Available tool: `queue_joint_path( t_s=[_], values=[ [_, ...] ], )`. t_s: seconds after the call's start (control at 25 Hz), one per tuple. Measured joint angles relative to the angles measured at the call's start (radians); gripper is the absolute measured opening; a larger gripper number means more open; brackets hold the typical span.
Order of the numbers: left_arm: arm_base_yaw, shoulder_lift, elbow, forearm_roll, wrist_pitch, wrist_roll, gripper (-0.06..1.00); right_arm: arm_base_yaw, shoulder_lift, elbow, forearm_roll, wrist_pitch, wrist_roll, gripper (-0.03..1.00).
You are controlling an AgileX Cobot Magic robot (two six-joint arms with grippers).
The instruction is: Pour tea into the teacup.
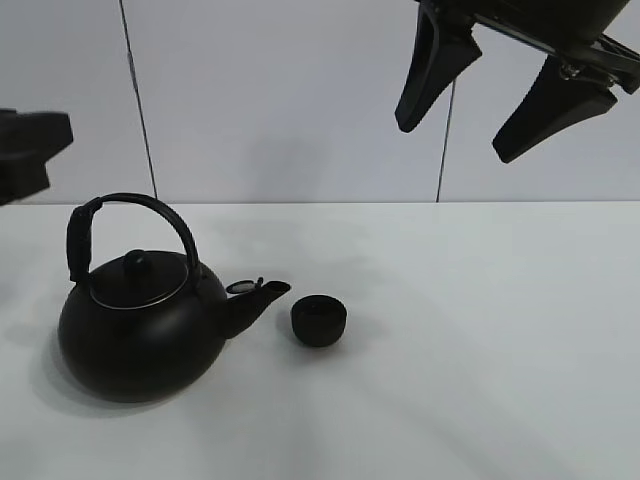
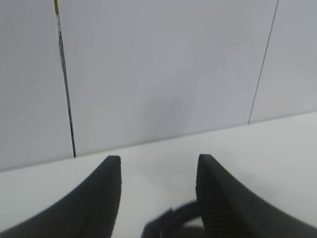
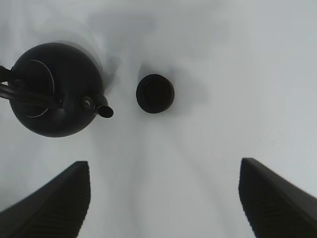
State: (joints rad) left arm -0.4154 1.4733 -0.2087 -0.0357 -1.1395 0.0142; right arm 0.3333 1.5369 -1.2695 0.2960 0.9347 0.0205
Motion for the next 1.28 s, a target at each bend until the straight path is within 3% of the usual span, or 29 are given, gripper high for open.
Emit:
queue_joint_path(
  t_s=[0.12,0.24,0.4,0.6,0.72,0.88,1.0,1.28],
  values=[
    [0.0,-0.009,-0.089,0.0,0.071,0.001,0.35,0.0,0.0,0.0,0.0,-0.002,0.0,0.57],
    [0.0,-0.009,-0.196,0.004,0.258,-0.005,0.35,0.0,0.0,0.0,0.0,-0.003,0.0,0.57],
    [0.0,-0.009,-0.344,0.052,0.59,-0.069,0.35,0.0,0.0,0.0,0.0,-0.003,0.0,0.57],
    [0.0,-0.009,-0.562,0.145,0.994,-0.245,0.35,0.0,0.0,0.0,0.0,-0.007,0.0,0.57],
    [-0.001,-0.008,-0.7,0.149,1.221,-0.306,0.35,0.0,0.0,0.0,0.0,-0.014,0.0,0.57],
    [-0.001,-0.008,-0.871,0.054,1.505,-0.31,0.35,0.0,0.0,0.0,0.0,-0.014,0.0,0.57],
    [-0.001,-0.008,-0.963,-0.028,1.66,-0.287,0.35,0.0,0.0,0.0,0.0,-0.014,0.0,0.57],
    [-0.001,0.023,-1.02,-0.216,1.831,-0.224,0.35,0.0,0.0,0.0,0.001,-0.014,0.0,0.57]
  ],
)
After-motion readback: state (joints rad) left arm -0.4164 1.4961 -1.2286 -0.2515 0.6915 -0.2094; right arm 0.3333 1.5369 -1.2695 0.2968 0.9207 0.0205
